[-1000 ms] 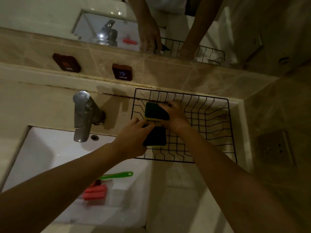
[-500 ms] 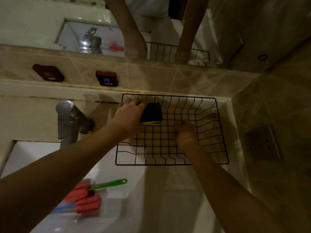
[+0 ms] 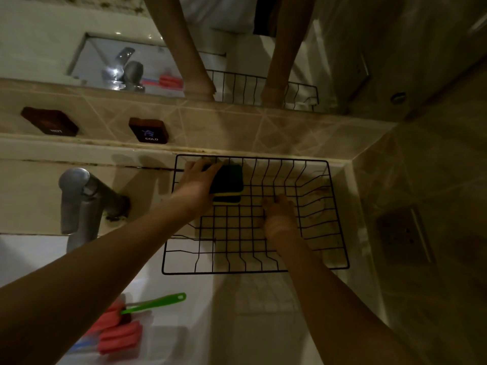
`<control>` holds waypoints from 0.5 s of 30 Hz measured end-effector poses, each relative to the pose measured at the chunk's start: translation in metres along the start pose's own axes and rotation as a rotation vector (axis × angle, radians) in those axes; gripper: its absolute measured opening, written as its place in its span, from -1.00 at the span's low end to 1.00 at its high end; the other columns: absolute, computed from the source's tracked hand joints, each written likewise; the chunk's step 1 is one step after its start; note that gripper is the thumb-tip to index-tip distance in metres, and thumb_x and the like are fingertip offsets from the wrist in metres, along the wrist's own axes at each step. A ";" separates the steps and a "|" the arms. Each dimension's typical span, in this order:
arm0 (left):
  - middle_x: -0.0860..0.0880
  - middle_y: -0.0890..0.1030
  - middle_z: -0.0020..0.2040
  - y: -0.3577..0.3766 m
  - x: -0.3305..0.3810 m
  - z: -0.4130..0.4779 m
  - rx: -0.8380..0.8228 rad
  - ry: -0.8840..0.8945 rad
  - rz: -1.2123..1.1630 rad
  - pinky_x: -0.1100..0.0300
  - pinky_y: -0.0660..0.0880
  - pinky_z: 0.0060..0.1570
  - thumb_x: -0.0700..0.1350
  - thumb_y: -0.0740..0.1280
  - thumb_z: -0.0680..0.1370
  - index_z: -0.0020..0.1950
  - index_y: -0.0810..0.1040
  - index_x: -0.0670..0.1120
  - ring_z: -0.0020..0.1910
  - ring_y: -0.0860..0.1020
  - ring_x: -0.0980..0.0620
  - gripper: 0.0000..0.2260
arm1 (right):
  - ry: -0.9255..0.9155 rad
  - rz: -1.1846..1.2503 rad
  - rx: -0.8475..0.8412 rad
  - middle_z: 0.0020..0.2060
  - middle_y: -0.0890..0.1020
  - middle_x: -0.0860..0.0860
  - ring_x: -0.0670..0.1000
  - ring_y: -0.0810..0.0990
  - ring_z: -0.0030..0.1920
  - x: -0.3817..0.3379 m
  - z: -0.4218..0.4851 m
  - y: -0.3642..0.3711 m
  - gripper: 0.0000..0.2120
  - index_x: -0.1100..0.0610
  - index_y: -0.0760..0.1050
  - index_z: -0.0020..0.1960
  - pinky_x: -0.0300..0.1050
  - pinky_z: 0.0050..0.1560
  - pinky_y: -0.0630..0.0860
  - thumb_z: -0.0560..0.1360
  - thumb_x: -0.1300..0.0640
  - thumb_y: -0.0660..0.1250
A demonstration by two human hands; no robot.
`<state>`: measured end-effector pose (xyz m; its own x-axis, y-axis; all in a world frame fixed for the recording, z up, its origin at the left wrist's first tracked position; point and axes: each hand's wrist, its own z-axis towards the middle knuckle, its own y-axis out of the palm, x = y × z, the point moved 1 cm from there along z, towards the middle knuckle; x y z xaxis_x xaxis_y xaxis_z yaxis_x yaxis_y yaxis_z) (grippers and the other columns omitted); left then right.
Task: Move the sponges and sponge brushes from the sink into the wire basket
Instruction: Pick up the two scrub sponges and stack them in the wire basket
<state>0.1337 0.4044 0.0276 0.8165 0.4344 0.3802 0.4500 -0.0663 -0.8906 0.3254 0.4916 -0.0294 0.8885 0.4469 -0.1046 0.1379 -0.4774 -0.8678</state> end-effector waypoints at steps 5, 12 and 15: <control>-0.03 0.25 0.49 0.009 -0.004 0.002 -0.049 0.000 0.047 -0.06 0.29 0.41 -0.19 0.40 0.45 0.51 0.19 0.08 0.42 0.22 -0.16 -0.31 | 0.019 0.013 -0.030 0.50 0.16 0.18 0.25 0.17 0.47 0.000 0.003 0.003 -0.41 0.02 0.22 0.52 0.04 0.42 0.35 0.55 0.02 0.34; -0.03 0.21 0.51 0.002 -0.004 -0.002 -0.090 0.025 0.047 -0.08 0.23 0.44 -0.20 0.42 0.44 0.53 0.14 0.10 0.46 0.17 -0.15 -0.25 | 0.038 0.011 -0.042 0.50 0.17 0.16 0.25 0.17 0.47 -0.001 0.002 0.003 -0.40 0.01 0.23 0.52 0.03 0.43 0.30 0.54 0.03 0.35; -0.04 0.29 0.48 -0.016 -0.007 -0.020 0.083 0.010 -0.096 -0.07 0.34 0.40 -0.27 0.41 0.43 0.47 0.26 0.09 0.45 0.25 -0.14 -0.33 | 0.047 -0.011 -0.034 0.50 0.18 0.17 0.25 0.19 0.46 -0.001 0.001 0.004 -0.41 0.02 0.23 0.52 0.02 0.41 0.31 0.54 0.05 0.35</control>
<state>0.1279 0.3839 0.0439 0.7750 0.4261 0.4667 0.4949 0.0501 -0.8675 0.3249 0.4900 -0.0333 0.9061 0.4170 -0.0717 0.1621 -0.4986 -0.8515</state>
